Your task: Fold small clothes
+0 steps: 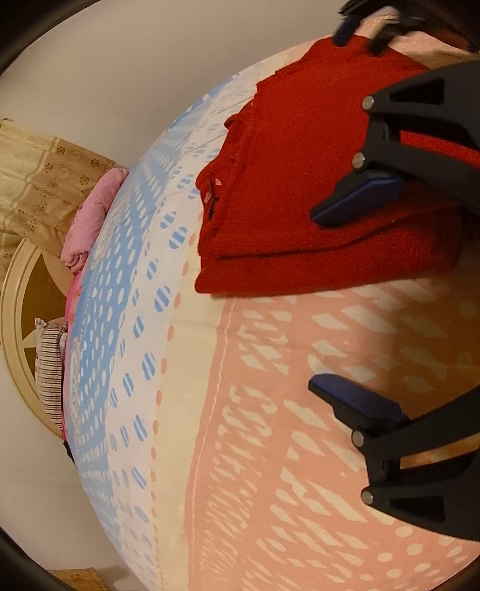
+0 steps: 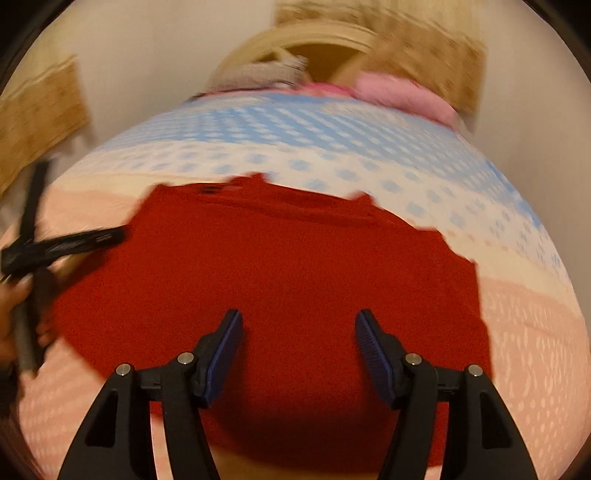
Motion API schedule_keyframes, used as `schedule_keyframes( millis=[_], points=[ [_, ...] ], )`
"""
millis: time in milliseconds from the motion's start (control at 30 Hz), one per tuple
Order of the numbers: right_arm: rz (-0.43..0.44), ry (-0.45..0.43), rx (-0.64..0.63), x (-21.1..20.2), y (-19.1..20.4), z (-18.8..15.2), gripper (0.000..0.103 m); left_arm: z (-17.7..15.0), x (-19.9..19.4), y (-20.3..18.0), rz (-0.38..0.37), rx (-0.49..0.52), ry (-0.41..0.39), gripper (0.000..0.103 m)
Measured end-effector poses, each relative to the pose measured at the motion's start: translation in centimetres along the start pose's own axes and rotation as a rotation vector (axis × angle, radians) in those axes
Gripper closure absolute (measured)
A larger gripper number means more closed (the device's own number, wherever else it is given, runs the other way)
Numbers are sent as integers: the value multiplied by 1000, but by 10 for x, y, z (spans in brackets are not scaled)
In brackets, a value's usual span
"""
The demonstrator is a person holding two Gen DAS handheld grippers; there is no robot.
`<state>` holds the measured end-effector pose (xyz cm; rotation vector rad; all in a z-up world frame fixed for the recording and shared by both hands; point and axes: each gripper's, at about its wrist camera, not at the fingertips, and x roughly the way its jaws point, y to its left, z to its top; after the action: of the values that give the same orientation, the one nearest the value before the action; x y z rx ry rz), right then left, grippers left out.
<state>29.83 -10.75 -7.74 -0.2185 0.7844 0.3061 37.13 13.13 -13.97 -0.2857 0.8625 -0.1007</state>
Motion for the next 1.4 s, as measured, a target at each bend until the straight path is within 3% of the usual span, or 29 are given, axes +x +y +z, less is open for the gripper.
schedule_keyframes(
  millis=[167, 400, 567, 700, 933, 1067, 1400],
  points=[
    [75, -51, -144, -16, 61, -8, 39, -1, 0, 0, -2, 2, 2, 14],
    [71, -38, -326, -7, 125, -33, 39, -2, 0, 0, -1, 2, 2, 14],
    [6, -55, -446, -3, 152, -43, 39, -2, 2, -6, 29, 36, 11, 10],
    [-97, -110, -527, 2, 170, -44, 39, -2, 4, -10, 47, 55, 15, 8],
    [-95, -110, -513, 10, 170, -35, 39, -2, 4, -11, 51, 58, 15, 8],
    [-67, -90, -513, 14, 173, -34, 65, -2, 4, -11, 52, 58, 14, 8],
    [-51, -92, -491, 15, 169, -36, 68, -1, 7, -11, 49, 69, 24, 6]
  ],
)
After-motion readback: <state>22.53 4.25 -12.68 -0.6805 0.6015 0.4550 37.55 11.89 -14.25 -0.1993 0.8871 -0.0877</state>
